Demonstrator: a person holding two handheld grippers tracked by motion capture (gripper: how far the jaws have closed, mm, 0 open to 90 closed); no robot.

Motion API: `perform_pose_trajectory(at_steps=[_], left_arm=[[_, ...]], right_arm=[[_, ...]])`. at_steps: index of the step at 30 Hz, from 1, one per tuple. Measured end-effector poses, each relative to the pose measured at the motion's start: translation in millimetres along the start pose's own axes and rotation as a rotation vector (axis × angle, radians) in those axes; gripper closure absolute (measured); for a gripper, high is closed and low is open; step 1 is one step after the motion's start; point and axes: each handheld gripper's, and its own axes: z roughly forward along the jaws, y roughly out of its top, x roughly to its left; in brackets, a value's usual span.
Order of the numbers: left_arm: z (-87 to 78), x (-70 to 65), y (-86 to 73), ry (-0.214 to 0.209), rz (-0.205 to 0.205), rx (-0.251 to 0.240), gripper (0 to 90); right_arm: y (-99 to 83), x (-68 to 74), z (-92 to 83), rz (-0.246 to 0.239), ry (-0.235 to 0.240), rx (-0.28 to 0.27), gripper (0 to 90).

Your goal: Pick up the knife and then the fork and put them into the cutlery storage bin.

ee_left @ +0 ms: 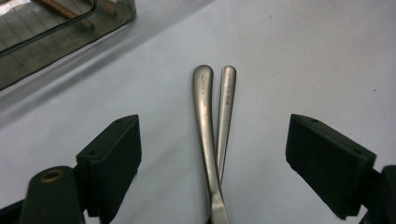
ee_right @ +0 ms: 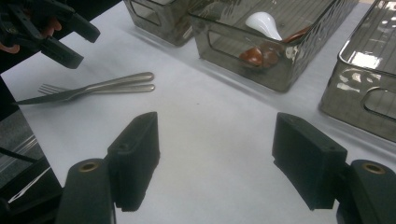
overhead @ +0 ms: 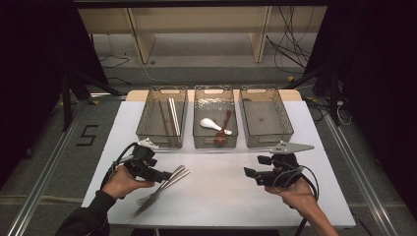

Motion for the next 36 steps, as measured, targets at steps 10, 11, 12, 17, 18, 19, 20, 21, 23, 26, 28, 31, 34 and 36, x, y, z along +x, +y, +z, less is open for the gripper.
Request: perform_pose_trajectory(at_steps=[10, 11, 12, 17, 18, 19, 20, 21, 23, 26, 28, 31, 34, 36], left_arm=[[5.3, -1.0, -6.2, 0.009, 0.012, 0.053, 20.8], [5.8, -1.2, -6.9, 0.01, 0.021, 0.066, 21.7], [6.4, -1.9, -7.9, 0.01, 0.026, 0.076, 23.0], [9.5, -3.5, -12.4, -0.008, 0.039, 0.114, 30.9], [10.1, -3.7, -13.2, -0.012, 0.043, 0.126, 33.0], [11.0, -3.7, -14.3, -0.011, 0.047, 0.134, 34.5], [11.8, -3.8, -15.2, -0.015, 0.047, 0.147, 36.0], [12.6, -4.0, -16.4, -0.022, 0.048, 0.161, 38.6], [14.8, -4.4, -19.3, -0.029, 0.05, 0.182, 42.1], [18.1, -4.0, -23.3, -0.04, 0.051, 0.209, 45.4], [20.8, -2.9, -25.0, -0.043, 0.048, 0.219, 47.9], [22.9, -1.2, -26.2, -0.036, 0.058, 0.228, 51.7], [23.5, -1.6, -26.8, -0.035, 0.064, 0.227, 56.3], [24.7, -3.2, -27.1, -0.035, 0.078, 0.24, 58.0]], right_arm=[[-0.4, 0.2, -0.8, -0.003, -0.003, -0.001, 32.6], [-0.2, 0.8, -1.0, -0.003, -0.004, -0.001, 32.6], [-0.2, 1.2, -1.1, -0.004, -0.006, 0.0, 32.6], [-0.1, 2.0, -1.4, -0.005, -0.009, 0.0, 32.6], [0.1, 2.2, -1.0, -0.003, -0.009, 0.001, 32.6], [0.2, 2.3, -0.5, -0.006, -0.01, 0.002, 32.6], [0.3, 2.7, -0.1, -0.006, -0.01, 0.004, 32.6], [0.5, 3.0, 0.1, -0.009, -0.01, 0.003, 32.6], [1.1, 3.8, 0.2, -0.012, -0.011, 0.002, 32.6], [1.6, 5.0, 0.3, -0.012, -0.009, 0.004, 32.6], [1.5, 5.3, 0.8, -0.015, -0.011, 0.006, 32.6], [1.6, 5.1, 0.9, -0.016, -0.011, 0.006, 32.6], [1.5, 4.6, 0.5, -0.01, -0.01, 0.006, 32.6], [1.4, 4.6, 0.4, -0.011, -0.009, 0.006, 32.6]])
